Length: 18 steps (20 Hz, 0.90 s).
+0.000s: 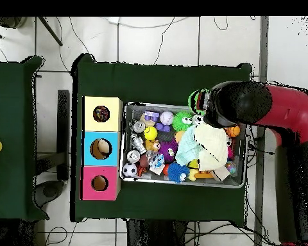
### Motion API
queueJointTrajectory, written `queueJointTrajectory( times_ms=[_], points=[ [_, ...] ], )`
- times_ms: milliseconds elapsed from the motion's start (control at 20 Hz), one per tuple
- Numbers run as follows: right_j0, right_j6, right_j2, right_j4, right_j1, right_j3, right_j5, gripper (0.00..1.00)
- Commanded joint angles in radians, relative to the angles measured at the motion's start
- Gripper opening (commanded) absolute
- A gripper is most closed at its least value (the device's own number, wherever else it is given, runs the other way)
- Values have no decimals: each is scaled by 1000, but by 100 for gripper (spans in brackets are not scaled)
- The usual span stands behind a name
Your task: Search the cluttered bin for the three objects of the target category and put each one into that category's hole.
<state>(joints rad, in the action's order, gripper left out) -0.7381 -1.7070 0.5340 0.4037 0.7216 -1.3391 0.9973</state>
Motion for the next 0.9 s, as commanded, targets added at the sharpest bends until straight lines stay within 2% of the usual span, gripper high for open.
queueJointTrajectory(
  times_ms=[50, 300, 600, 750, 900],
  points=[
    [33, 193, 48, -2, 33, 22, 153, 0],
    [101, 84, 30, -21, 90, -11, 162, 0],
    [155, 16, 5, -33, 122, -37, 157, 0],
    [187, -23, -13, -40, 144, -64, 137, 0],
    [218, -77, -35, -46, 165, -123, 76, 0]
  ],
)
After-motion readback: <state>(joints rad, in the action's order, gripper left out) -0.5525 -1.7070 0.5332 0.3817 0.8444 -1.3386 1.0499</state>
